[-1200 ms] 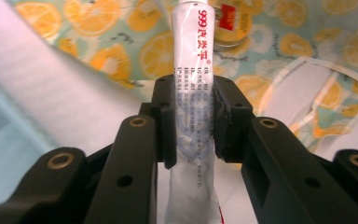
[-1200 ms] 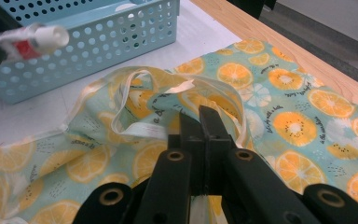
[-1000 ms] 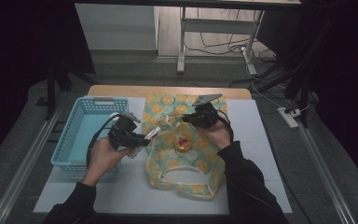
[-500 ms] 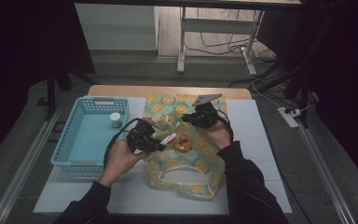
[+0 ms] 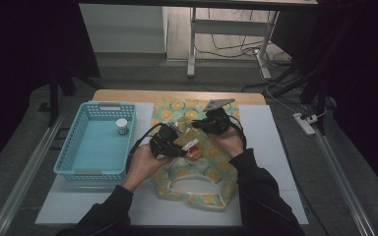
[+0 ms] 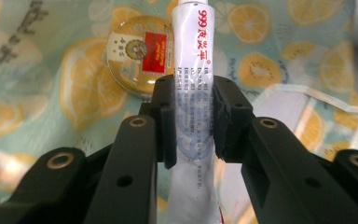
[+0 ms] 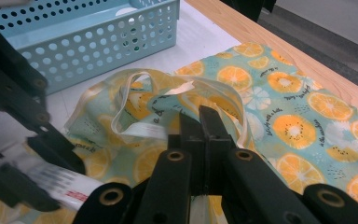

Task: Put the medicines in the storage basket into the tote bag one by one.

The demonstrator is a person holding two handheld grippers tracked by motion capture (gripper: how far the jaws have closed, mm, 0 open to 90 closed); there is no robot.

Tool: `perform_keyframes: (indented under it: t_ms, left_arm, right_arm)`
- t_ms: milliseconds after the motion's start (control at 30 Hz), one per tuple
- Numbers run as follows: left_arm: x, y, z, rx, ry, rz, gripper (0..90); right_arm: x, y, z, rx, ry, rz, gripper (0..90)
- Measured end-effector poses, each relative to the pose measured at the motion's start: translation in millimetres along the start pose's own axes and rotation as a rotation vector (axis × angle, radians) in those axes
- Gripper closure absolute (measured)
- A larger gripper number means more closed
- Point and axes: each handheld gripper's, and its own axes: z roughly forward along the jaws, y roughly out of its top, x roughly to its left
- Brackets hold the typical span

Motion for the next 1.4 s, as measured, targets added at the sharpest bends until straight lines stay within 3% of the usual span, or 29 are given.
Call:
perform_keyframes:
  t_ms: [600, 1133, 1400]
  left_arm:
    - [19.8, 17.9, 24.3, 0.001, 0.096, -0.02, 72.6]
    - [39.5, 22.3, 43.4, 0.024, 0.16, -0.07, 72.4]
    - [44.4, 21.1, 48.9, 0.022, 0.179, -0.075, 71.3]
  right_arm:
    - [-2.8, -2.4, 2.8, 0.011, -0.007, 0.006, 90.0]
    - [-2.0, -5.5, 10.2, 0.032, -0.021, 0.004, 90.0]
    - [-0.9, -6.4, 12.7, 0.039, -0.023, -0.004, 90.0]
